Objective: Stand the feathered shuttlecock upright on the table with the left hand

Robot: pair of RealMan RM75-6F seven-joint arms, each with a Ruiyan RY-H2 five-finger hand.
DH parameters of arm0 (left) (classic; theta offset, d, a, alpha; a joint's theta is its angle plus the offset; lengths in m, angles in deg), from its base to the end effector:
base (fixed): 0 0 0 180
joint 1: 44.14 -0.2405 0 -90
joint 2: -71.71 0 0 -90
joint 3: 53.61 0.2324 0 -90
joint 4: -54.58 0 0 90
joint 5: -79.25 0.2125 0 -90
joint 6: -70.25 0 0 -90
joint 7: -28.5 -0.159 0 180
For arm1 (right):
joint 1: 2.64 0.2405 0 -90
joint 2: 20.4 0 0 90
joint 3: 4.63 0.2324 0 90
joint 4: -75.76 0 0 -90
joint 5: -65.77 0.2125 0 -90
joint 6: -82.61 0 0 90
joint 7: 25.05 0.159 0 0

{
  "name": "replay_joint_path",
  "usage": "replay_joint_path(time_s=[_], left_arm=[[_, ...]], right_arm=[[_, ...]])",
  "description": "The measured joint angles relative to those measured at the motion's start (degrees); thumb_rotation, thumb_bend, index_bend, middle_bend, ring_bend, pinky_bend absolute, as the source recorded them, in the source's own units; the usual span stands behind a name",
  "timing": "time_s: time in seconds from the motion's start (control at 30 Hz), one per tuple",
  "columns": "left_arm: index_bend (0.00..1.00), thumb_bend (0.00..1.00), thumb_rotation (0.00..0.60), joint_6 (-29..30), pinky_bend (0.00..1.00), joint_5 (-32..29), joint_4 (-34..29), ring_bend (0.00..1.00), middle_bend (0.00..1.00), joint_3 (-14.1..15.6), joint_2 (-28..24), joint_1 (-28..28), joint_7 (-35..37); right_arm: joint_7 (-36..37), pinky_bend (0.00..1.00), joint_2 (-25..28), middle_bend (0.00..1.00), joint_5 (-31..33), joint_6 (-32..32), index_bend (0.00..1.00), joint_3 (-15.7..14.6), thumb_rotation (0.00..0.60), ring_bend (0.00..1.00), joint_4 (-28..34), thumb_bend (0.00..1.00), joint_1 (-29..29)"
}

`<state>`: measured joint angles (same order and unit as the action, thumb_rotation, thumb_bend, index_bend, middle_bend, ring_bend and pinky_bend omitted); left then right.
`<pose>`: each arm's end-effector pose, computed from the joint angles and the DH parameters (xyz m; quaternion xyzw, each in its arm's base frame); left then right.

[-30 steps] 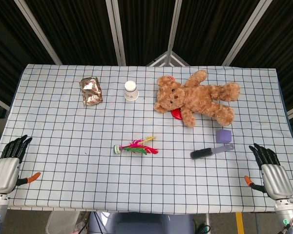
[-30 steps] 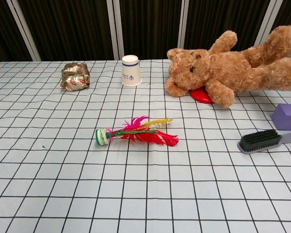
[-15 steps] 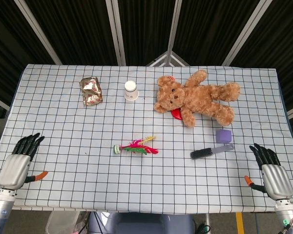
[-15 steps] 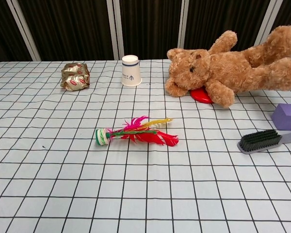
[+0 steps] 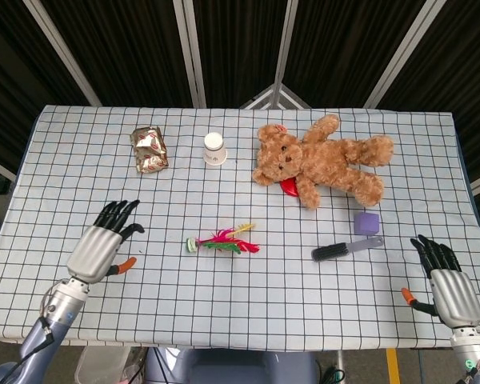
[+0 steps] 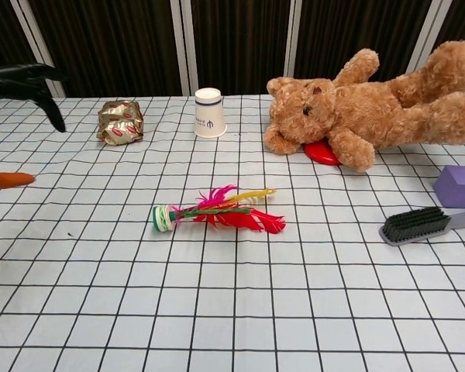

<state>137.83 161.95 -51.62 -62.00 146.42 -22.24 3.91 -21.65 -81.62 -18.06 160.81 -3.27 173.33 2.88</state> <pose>-0.1470 0.2566 0.0517 -0.7172 -0.3327 -0.4125 0.4526 -0.2893 -0.1892 0.1333 0.5926 -0.4637 0.3704 0.5447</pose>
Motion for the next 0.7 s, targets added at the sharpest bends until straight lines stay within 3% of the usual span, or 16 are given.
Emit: replay_joint_path(time_s=[0.3,0.7], left_arm=[[0.41,0.36,0.6,-3.85,0.0,-8.5,4.09,0.0,0.0,-2.63,12.81,6.76,-12.43],[0.45,0.37,0.6,-4.73,0.0,-16.32,13.92,0.0,0.0,-5.34,27.82,14.56,-21.02]], right_arm=[[1.03,0.0,0.18,0.0,0.35,-0.59,0.0,0.04,0.6,0.0,0.07,0.34,0.13],[2.26,0.0,0.53,0.0,0.7,-1.12,0.0,0.09,0.6,0.0,0.44,0.34,0.22]])
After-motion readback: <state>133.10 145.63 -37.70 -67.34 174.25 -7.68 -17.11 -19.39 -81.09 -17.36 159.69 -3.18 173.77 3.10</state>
